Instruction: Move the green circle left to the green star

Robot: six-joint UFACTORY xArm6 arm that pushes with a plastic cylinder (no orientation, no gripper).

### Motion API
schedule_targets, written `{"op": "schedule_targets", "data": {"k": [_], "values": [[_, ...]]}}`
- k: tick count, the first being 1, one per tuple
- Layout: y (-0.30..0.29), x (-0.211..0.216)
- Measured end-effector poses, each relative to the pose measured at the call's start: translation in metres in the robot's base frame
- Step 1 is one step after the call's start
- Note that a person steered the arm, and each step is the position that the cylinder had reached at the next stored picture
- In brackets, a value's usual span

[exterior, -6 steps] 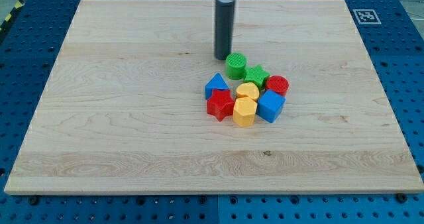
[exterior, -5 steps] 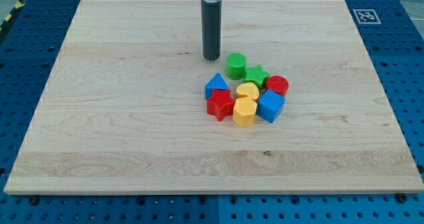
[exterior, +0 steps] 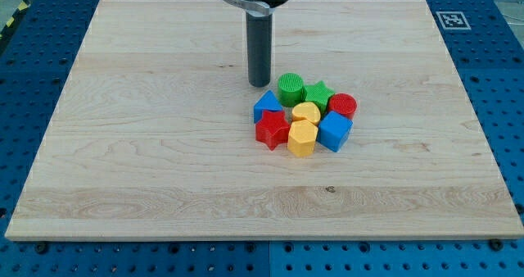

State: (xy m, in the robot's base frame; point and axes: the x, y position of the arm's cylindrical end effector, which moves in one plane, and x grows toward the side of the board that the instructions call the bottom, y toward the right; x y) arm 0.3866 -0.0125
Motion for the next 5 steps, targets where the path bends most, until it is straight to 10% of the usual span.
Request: {"op": "schedule_targets", "data": {"k": [5], "values": [[0.010, 0.012]]}}
